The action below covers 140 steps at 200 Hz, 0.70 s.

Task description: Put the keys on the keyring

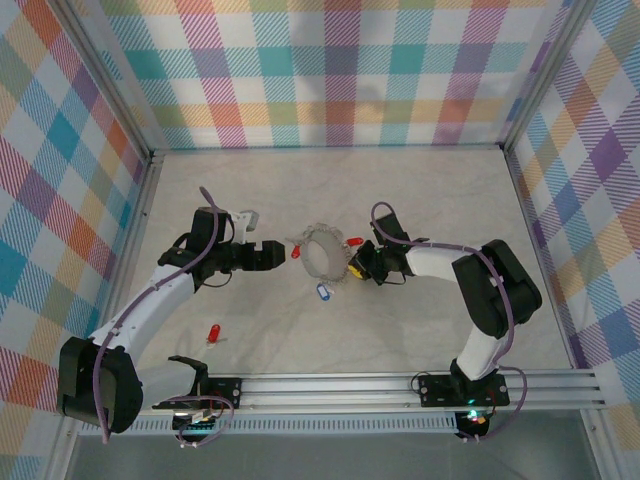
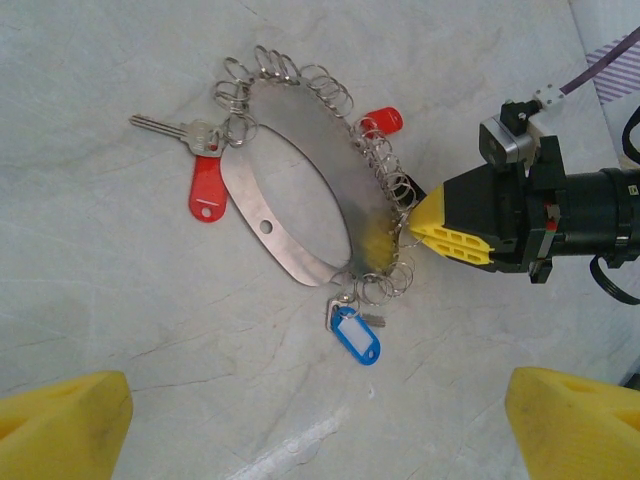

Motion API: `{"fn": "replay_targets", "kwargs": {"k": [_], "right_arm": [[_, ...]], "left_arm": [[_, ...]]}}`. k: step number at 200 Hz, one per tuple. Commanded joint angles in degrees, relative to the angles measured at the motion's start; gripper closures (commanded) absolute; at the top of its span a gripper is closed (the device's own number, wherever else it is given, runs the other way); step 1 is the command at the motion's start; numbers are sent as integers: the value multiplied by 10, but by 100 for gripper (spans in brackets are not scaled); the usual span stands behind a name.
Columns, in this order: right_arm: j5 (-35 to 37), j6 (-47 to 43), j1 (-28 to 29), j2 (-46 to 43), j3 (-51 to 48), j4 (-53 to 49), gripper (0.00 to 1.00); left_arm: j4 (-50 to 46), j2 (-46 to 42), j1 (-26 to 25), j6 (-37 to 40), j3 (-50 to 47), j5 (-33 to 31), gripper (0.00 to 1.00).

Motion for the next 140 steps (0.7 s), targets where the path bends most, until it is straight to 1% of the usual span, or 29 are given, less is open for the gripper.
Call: {"fn": "replay_targets", "kwargs": {"k": [1,16,39,55,73,80,94,106,119,127,140], "right_arm": [[3,12,-1,-1,-10,17,91],[4,13,-1,-6,-16,16,91],[7,14,-1,-13,-23,17,95],[9,17,-1,-21,-23,14,100],[11,27,-1,-40,-22,3,100],[13,33,-1,-51,-20,-5,100],[21,45,-1,-75,-13,-39,100],[26,51,0,-91,5,-86,100],[23,57,-1,-100,25,-128,100],[16,68,-1,-106,34,-147,100],[0,87,0,-118,38,-158,100]], "left_arm": [[-1,-10,-7,6,2,2,4],[-1,-10,-7,6,3,2,4],[-1,-9,-7,5,2,2,4],[4,-9,-7,1,0,6,4],[24,-12,-13,-10,-3,18,5],[42,-23,-18,-16,-8,30,5],[144,-61,-37,-12,-38,61,6],[226,-93,-69,25,-66,57,6],[286,-110,-108,102,-88,47,4],[298,-108,-129,146,-87,41,4],[277,-83,-144,210,-64,71,5]]}}
